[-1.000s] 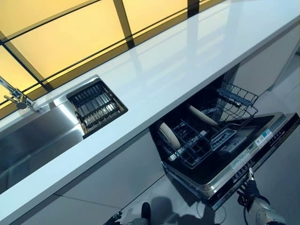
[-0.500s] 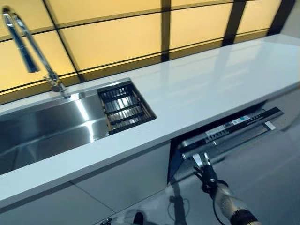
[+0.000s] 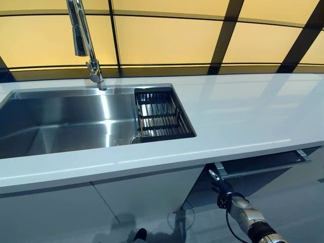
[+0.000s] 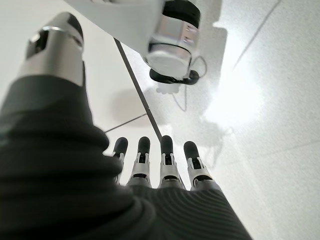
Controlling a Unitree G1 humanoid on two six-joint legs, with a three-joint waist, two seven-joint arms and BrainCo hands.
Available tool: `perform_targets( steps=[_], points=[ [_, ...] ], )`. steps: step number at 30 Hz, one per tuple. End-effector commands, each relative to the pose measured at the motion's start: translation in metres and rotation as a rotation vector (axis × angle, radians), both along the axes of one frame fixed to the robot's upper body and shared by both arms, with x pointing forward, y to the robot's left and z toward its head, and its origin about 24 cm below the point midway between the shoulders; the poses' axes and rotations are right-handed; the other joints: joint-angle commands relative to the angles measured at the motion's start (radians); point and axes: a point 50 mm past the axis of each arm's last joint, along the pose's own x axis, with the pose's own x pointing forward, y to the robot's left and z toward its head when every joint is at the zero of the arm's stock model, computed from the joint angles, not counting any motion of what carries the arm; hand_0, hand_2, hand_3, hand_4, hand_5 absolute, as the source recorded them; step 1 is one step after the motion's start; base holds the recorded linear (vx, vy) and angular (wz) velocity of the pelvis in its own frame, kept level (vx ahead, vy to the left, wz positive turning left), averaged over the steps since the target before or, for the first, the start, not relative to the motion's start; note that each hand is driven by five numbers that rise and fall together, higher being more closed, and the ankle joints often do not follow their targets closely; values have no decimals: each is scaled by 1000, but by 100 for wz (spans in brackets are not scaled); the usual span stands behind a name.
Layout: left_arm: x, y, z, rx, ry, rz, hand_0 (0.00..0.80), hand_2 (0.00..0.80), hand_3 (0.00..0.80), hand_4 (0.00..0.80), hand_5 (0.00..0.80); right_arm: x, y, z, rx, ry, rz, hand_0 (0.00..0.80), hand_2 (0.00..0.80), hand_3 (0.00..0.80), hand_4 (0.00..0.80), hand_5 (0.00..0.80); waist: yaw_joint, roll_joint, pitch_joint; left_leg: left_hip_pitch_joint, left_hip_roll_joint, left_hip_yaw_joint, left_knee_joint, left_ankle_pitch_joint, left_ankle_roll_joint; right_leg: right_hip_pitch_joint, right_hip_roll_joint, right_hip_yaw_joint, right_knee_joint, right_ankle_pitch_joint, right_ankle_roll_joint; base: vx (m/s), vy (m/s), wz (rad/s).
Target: Take plates into dishwasher
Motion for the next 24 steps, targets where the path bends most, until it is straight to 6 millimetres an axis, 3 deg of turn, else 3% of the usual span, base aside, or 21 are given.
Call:
perform_targets(
  steps=[1,13,19,24],
  points=[
    [17,1,6,42,-32,-85,0,0,0,0,0,77,24,122,-6,-508,117,0,0,0,0,0,53,-9,-41,2,-35,11,-63,28,74,91,-34,12,64,132,5,20,28,6],
    [12,10,5,61,-3,-57,0,0,0,0,0,63,4,93,-49,-401,72,0,0,0,0,0,27,-24,-72,25,-68,24,-69,-3,98,79,-76,50,91,217,30,-1,67,1],
    [0,10,1,49,32,-24,0,0,0,0,0,37,-20,64,-85,-301,44,0,0,0,0,0,-17,-23,-91,58,-86,50,-85,-25,120,42,-103,97,128,276,39,25,116,0],
    [-5,13,1,46,32,6,0,0,0,0,0,20,-35,47,-117,-226,36,0,0,0,0,0,-48,-22,-105,76,-94,67,-97,-35,132,17,-98,135,139,285,36,20,101,-20]
  ],
)
